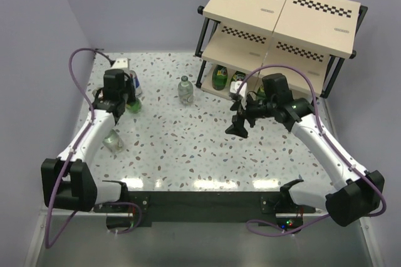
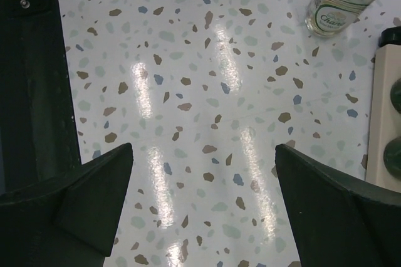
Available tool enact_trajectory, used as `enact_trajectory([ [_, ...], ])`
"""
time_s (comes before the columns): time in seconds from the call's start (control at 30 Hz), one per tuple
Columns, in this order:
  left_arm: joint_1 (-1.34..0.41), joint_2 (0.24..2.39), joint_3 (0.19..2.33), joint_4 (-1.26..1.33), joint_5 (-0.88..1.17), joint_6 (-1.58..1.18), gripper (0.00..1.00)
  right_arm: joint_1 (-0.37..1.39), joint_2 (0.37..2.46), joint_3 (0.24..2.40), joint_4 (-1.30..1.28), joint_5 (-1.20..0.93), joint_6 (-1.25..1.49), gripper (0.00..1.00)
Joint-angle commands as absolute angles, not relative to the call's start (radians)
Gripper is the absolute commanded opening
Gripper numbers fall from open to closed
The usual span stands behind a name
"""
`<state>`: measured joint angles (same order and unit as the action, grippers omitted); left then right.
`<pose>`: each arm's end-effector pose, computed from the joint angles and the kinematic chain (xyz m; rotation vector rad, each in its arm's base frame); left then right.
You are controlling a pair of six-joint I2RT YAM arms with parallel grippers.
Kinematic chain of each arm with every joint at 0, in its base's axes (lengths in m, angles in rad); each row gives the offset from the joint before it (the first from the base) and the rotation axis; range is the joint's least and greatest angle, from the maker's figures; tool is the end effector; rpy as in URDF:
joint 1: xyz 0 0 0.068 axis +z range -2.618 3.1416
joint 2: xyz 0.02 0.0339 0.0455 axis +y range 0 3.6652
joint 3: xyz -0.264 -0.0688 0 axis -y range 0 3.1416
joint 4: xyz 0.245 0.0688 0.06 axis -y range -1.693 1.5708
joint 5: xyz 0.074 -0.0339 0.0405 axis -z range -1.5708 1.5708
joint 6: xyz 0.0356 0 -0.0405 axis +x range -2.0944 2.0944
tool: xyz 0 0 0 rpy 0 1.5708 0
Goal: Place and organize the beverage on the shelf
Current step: Move the drink to the center of the board.
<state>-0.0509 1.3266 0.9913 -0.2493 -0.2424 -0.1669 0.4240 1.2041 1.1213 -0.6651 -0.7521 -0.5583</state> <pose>0.2979 -0.0066 0.2858 -0.2632 2.1229 0.1338 0.2158 0.1241 0.3315 -1.3487 1.7315 0.7887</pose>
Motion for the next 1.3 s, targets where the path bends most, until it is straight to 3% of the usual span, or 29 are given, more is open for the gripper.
enact_trajectory([
  [0.0, -0.175, 1.218, 0.950, -0.123, -0.031, -0.089, 0.00, 0.394, 1.172, 1.124, -0.646, -0.787, -0.565, 0.99],
  [0.57, -0.584, 1.284, 1.037, -0.074, 0.146, -0.049, 0.00, 0.334, 1.166, 1.123, -0.653, -0.787, -0.571, 0.99],
  [0.8, -0.826, 1.426, 1.152, 0.047, 0.124, -0.052, 0.00, 0.272, 1.126, 1.121, -0.673, -0.764, -0.591, 0.99],
  [1.07, -0.948, 1.614, 1.327, 0.130, 0.167, -0.061, 0.00, 0.175, 1.002, 1.103, -0.692, -0.571, -0.594, 0.99],
  [1.27, -1.008, 1.733, 1.419, 0.129, 0.152, -0.051, 0.00, 0.134, 0.983, 1.089, -0.730, -0.566, -0.606, 0.99],
])
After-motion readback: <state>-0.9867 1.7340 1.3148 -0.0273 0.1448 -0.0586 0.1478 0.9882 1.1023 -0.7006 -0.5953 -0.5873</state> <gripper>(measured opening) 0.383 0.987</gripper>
